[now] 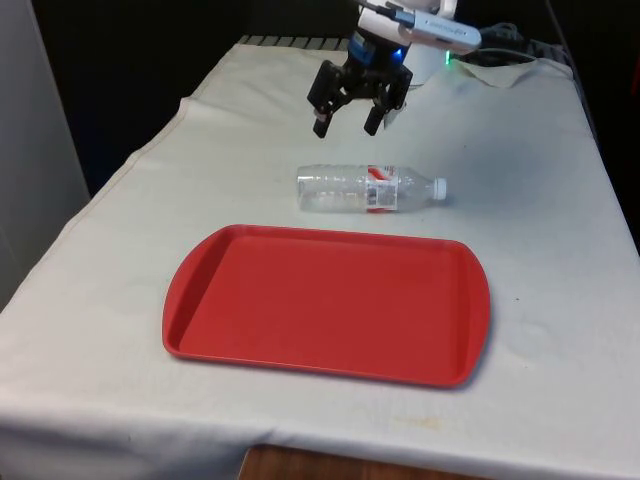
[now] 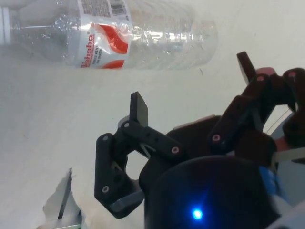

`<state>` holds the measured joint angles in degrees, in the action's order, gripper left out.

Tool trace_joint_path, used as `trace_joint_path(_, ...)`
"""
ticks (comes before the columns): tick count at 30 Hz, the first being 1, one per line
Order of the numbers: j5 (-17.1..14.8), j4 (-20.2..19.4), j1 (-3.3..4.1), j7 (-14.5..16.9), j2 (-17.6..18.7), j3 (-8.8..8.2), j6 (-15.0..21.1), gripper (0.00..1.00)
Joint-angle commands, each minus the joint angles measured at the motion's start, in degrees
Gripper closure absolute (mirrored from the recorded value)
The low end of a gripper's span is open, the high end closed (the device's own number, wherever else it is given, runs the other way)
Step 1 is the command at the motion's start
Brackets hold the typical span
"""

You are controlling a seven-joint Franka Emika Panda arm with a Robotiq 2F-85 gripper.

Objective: Place the bottle upright on the tray.

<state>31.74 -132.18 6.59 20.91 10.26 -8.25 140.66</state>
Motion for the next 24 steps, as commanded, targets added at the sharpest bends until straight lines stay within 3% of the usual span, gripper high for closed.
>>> trace_joint_path(1,0.7,-0.2,0.00,0.2,-0.1,-0.06,0.9,0.00)
trace_joint_path(24,0.7,-0.2,0.00,8.4,-0.1,0.06,3.7,0.00)
